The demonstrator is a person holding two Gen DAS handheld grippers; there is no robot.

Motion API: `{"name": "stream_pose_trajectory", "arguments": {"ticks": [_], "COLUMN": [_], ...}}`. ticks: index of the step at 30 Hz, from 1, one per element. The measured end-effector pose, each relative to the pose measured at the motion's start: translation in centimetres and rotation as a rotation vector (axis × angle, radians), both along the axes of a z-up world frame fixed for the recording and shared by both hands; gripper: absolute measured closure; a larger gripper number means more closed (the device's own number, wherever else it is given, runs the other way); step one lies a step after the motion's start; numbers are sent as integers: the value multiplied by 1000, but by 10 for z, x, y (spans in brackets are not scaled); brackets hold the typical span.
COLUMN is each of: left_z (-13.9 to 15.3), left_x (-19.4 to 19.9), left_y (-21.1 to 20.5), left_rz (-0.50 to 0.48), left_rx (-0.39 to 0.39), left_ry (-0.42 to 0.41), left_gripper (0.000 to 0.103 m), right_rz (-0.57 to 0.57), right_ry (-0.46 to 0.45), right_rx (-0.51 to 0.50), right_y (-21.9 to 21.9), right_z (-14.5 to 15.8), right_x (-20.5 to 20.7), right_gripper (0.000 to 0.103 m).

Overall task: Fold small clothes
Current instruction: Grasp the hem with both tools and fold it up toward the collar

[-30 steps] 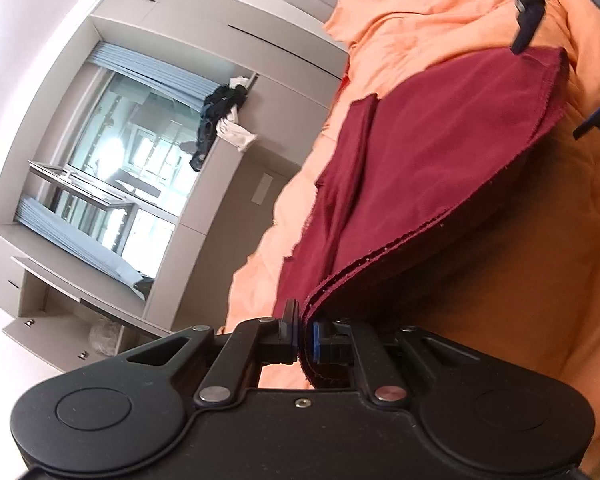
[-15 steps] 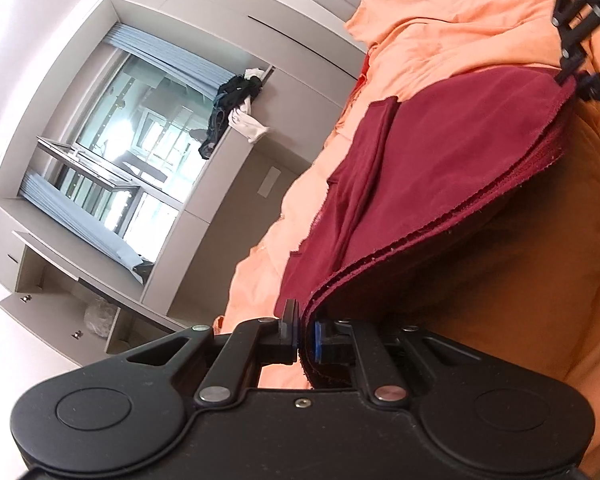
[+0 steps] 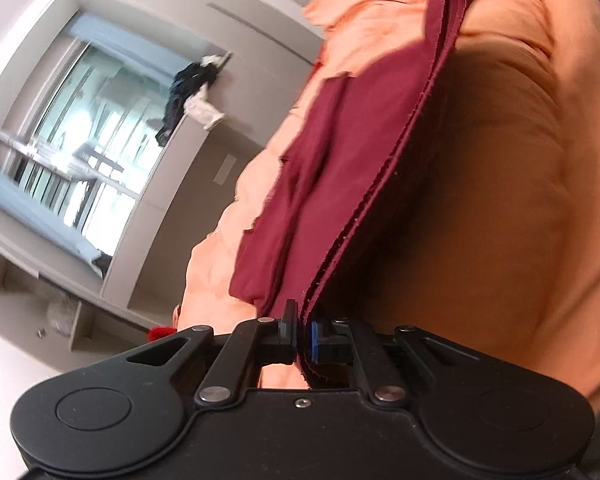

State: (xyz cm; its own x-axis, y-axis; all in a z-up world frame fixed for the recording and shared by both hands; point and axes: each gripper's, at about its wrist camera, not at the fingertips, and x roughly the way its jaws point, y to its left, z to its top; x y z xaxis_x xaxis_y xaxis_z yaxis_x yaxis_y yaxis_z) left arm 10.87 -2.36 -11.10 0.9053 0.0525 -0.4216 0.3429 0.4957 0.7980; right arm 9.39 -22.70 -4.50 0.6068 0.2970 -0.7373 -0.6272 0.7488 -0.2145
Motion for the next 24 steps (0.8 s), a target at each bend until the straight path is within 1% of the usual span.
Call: {"name": "stream_pose_trajectory", "arguments": {"ticks": [3, 4, 9, 11, 13, 15, 17, 20, 21, 24], "left_z": [23, 30, 53, 62, 68, 73, 74, 74, 72, 63], "left_x": [15, 21, 56, 76, 98, 126, 153, 199, 214, 264], "left_y": [10, 13, 21, 27, 31, 38, 43, 55, 59, 61], "left_rz": [18, 18, 20, 23, 31, 45, 60, 91, 99, 114], "left_rx": [-82, -94, -87, -107, -133, -152, -168, -223, -226, -197], "left_ry": [-27, -32, -56, -43, -25, -6, 10, 54, 67, 98], "left_gripper": [97, 97, 97, 97, 97, 97, 96, 96, 96, 96], "right_rz": [17, 22, 24, 28, 29, 30, 24, 4, -5, -28], "right_ry": [-1, -5, -32, -38, -65, -85, -80, -67, -53, 1], "right_rx": [23, 25, 14, -1, -45, -80, -84, -90, -89, -85], "right_y": [1, 1, 9, 14, 22, 30, 37, 45, 47, 50], "right_z": [29, 39, 77, 89, 98, 101, 101, 93, 89, 75], "right_x": [16, 21, 59, 79, 96, 118, 147, 195, 212, 264], "right_gripper": [96, 96, 96, 96, 96, 96, 96, 96, 96, 96]}}
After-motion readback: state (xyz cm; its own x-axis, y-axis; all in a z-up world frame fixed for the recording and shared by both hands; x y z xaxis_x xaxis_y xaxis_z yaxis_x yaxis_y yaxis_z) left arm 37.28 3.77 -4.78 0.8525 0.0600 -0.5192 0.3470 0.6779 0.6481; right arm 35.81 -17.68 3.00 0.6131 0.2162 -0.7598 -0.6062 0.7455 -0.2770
